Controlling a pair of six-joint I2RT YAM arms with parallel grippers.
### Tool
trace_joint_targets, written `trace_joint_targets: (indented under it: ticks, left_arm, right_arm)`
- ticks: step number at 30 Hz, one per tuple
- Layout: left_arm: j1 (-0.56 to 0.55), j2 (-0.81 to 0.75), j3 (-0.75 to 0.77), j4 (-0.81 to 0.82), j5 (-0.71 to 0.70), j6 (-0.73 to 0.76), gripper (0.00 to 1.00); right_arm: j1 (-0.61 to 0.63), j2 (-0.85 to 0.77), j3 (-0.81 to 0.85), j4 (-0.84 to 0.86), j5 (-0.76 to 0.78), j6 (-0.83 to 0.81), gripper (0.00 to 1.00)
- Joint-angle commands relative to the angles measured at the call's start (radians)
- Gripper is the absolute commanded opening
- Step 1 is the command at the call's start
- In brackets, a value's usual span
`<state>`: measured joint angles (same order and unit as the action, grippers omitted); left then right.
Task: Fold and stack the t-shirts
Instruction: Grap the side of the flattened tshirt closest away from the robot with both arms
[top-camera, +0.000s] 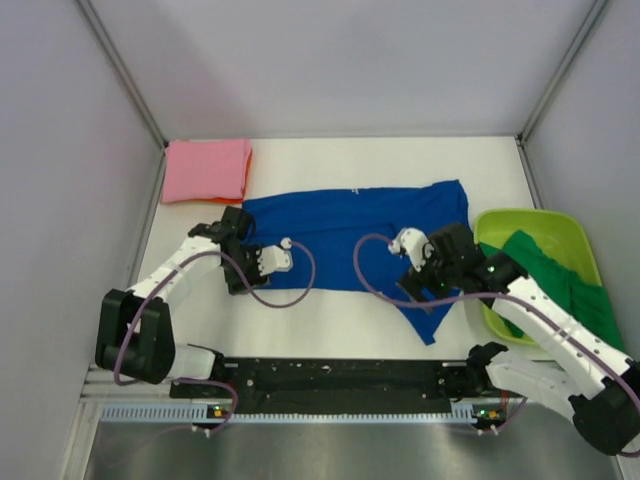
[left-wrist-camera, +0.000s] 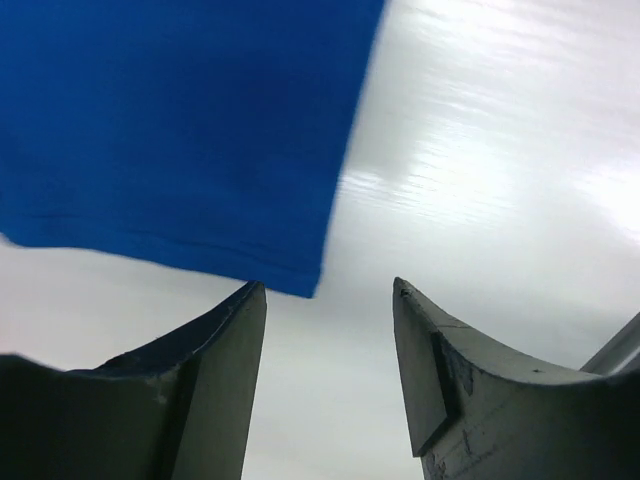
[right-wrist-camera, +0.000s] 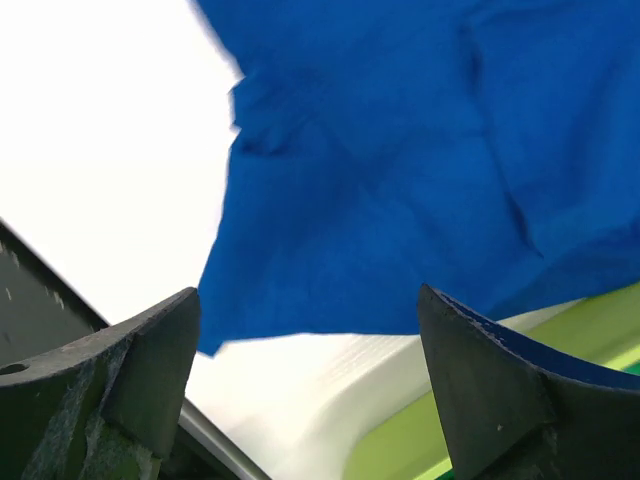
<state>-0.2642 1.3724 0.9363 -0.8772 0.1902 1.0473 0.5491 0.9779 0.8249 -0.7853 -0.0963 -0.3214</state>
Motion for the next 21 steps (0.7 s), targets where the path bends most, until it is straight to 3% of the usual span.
trace_joint_targets:
  ticks: [1, 5, 8, 12, 14, 15, 17, 20, 21]
  left_arm:
    - [0.005, -0.018, -0.122, 0.131, -0.036, 0.05, 0.59]
    - [0.003, 0.037, -0.174, 0.297, -0.118, -0.009, 0.56]
    - [0.003, 0.086, -0.192, 0.38, -0.15, -0.036, 0.52]
    - [0.003, 0.134, -0.2, 0.451, -0.179, -0.058, 0.42]
    - [0.003, 0.146, -0.197, 0.469, -0.181, -0.078, 0.3]
    - [0.003, 0.152, -0.194, 0.471, -0.181, -0.084, 0.23]
    - [0.003, 0.148, -0.189, 0.457, -0.175, -0.096, 0.02]
    - [0.003, 0.12, -0.173, 0.406, -0.172, -0.119, 0.0]
    - [0.003, 0.11, -0.159, 0.391, -0.176, -0.13, 0.0]
  right_arm:
    - [0.102, -0.019, -0.079, -0.087, -0.026, -0.312, 0.86]
    - [0.216, 0.034, -0.184, -0.112, -0.052, -0.416, 0.81]
    - [0.221, 0.073, -0.216, -0.074, -0.05, -0.415, 0.81]
    - [0.224, 0.137, -0.274, 0.065, 0.055, -0.415, 0.64]
    - [0.227, 0.168, -0.291, 0.119, 0.029, -0.415, 0.56]
    - [0.235, 0.183, -0.287, 0.12, 0.009, -0.416, 0.51]
    - [0.25, 0.202, -0.276, 0.109, -0.02, -0.424, 0.26]
    - [0.25, 0.185, -0.254, 0.072, -0.048, -0.453, 0.0]
    - [0.25, 0.165, -0.241, 0.057, -0.055, -0.459, 0.0]
